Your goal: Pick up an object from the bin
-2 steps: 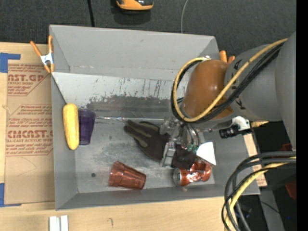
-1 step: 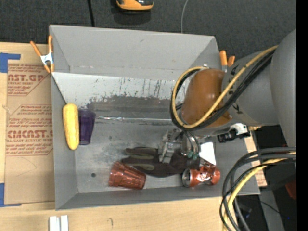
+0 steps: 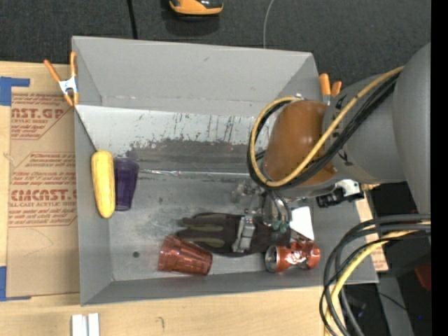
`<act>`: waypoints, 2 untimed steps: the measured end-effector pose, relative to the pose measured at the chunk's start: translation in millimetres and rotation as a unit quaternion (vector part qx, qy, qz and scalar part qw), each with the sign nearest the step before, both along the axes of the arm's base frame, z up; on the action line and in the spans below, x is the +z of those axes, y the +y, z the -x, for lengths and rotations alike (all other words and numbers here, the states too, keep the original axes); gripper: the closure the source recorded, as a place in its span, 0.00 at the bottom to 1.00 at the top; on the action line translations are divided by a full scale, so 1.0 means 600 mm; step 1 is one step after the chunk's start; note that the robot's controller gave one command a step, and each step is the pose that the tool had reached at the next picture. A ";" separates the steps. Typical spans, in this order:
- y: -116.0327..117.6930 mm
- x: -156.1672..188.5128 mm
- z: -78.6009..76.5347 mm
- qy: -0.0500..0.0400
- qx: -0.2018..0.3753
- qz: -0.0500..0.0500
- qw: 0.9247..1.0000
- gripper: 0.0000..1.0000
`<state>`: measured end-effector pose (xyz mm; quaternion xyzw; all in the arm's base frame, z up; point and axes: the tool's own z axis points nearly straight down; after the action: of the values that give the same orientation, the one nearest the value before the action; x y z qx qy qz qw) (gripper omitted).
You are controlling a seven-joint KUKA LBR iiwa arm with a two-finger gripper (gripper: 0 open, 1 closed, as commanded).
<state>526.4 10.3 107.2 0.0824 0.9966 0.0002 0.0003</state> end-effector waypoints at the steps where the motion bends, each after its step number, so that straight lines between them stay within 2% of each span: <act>1: 0.000 0.000 0.000 0.000 0.000 0.000 1.000 0.00; 2: 0.011 -0.061 0.000 0.002 0.080 0.000 0.997 1.00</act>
Offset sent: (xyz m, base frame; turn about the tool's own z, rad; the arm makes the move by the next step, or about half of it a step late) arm 0.0001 0.0058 -0.0372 -0.1591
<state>526.3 17.1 70.6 0.0024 1.0000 0.0001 -0.0014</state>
